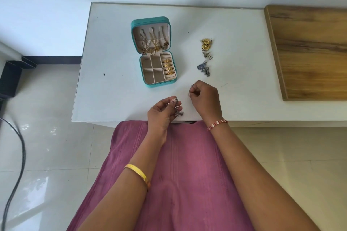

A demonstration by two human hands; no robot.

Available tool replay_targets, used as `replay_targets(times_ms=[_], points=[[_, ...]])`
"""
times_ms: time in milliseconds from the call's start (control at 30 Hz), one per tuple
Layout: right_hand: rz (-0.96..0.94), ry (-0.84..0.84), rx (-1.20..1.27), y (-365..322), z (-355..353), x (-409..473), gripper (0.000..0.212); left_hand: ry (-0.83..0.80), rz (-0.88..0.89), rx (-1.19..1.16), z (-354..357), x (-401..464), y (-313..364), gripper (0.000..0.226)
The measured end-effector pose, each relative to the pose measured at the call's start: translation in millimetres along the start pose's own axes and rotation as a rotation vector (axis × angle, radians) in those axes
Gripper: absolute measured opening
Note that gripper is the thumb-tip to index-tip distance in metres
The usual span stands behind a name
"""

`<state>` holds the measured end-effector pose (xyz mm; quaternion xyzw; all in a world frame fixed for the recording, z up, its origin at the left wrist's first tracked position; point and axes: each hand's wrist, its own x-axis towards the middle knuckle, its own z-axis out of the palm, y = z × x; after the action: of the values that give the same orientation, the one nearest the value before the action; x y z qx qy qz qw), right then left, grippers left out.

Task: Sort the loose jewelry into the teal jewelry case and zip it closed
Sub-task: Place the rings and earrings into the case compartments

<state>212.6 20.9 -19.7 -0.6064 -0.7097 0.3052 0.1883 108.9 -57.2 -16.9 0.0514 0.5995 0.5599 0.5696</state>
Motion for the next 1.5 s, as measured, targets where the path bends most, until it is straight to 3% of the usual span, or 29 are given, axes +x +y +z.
replay_targets(times_ms=[267, 533, 933, 1233, 1500], points=[[0.187, -0.024, 0.543, -20.8, -16.0, -0.5, 0.013, -0.012, 0.003, -0.063, 0.8, -4.2, 7.3, 0.015], [0.219, -0.126, 0.762, -50.6, -32.5, -8.9, 0.012, -0.04, 0.12, -0.06, 5.0, -8.5, 34.9, 0.013], [0.136, -0.175, 0.699, -106.6, -13.9, 24.2, 0.015, 0.082, 0.342, -0.021, -24.9, 11.9, 93.7, 0.016], [0.1, -0.201, 0.44, -107.6, 28.9, 47.8, 0.009, 0.117, 0.289, -0.047, -39.4, 21.1, 97.0, 0.016], [-0.033, -0.24, 0.197, -103.5, 21.8, 42.2, 0.022, 0.095, 0.247, -0.059, -41.7, 21.5, 92.7, 0.014]])
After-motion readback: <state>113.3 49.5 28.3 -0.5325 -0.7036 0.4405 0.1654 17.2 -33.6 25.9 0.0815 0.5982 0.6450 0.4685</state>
